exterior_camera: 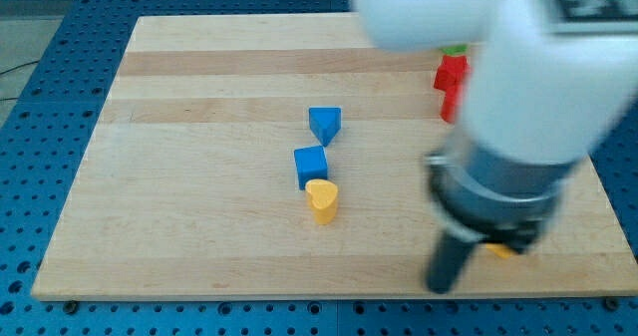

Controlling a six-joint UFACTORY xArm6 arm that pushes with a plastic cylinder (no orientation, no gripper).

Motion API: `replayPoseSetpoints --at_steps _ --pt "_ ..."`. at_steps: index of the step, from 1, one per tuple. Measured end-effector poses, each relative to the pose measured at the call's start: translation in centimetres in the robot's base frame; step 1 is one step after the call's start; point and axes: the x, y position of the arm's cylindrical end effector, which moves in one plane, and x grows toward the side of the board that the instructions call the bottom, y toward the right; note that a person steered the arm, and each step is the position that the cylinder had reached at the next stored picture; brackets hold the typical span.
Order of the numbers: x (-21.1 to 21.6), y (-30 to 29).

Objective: Push the yellow heart into the yellow hexagon

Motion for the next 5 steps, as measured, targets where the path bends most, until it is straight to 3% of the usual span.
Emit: replayPoseSetpoints --at_steps 1,2,3,5 --pt "-1.3 -13.5" --pt "-6.3 -13.6" --pt "-7.9 -6.8" --pt "-9.1 -8.0"
